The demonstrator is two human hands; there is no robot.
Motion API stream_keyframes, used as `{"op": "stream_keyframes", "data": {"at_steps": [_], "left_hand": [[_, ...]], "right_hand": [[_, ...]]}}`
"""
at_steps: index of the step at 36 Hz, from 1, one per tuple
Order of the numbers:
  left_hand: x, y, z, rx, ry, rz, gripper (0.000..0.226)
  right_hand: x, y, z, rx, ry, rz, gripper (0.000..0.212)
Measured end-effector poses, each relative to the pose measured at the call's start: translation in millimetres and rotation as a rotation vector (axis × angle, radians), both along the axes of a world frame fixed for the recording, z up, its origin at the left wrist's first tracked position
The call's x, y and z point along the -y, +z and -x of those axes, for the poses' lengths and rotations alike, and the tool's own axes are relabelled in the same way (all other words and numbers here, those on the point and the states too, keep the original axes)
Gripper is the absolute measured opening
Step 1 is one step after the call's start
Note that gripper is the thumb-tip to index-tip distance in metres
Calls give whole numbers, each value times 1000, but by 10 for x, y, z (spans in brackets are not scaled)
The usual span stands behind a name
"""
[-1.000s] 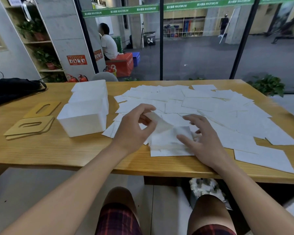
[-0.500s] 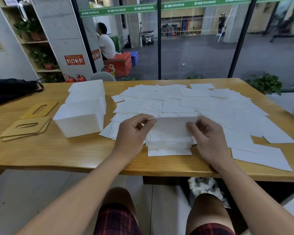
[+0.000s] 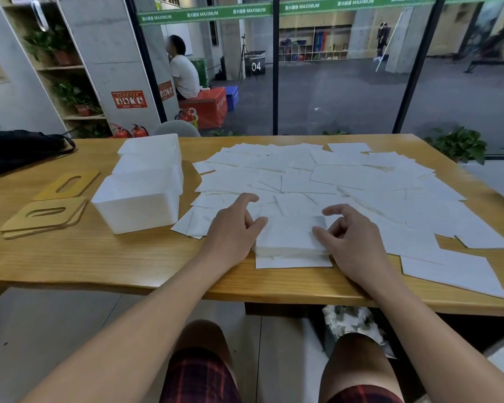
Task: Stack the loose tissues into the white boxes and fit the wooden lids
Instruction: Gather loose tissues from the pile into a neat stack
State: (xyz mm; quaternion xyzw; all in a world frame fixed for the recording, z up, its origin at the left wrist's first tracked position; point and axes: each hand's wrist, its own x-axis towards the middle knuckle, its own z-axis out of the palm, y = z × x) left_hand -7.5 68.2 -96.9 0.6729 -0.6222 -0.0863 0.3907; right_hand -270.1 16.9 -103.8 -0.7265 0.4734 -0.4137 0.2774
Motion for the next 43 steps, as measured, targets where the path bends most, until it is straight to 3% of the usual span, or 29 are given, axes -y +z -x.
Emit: {"op": "stream_keyframes", "data": {"at_steps": [6, 10, 13, 18, 23, 33, 39, 43], "left_hand": [[243, -25, -250, 148, 46, 30, 24], [429, 17, -340, 336, 7, -12, 30], [536, 84, -315, 430, -11, -40, 19], [624, 162, -256, 690, 13, -21, 29], [593, 168, -219, 811, 36, -18, 23], [445, 313, -200, 692, 65, 89, 20], [227, 355, -164, 415, -2, 160, 13], [62, 368, -46, 122, -1, 232, 17]], "right_hand": [[-12, -4, 27, -28, -30, 45, 21], [-43, 10, 8, -33, 42, 36, 10], [-40, 11, 9, -18, 40, 32, 6], [-41, 5, 15, 13, 43, 11, 4], [-34, 3, 15, 16, 54, 5, 3], [-32, 1, 23, 33, 33, 27, 3], [-66, 35, 11, 108, 42, 51, 11], [-103, 69, 23, 132, 86, 50, 16]]}}
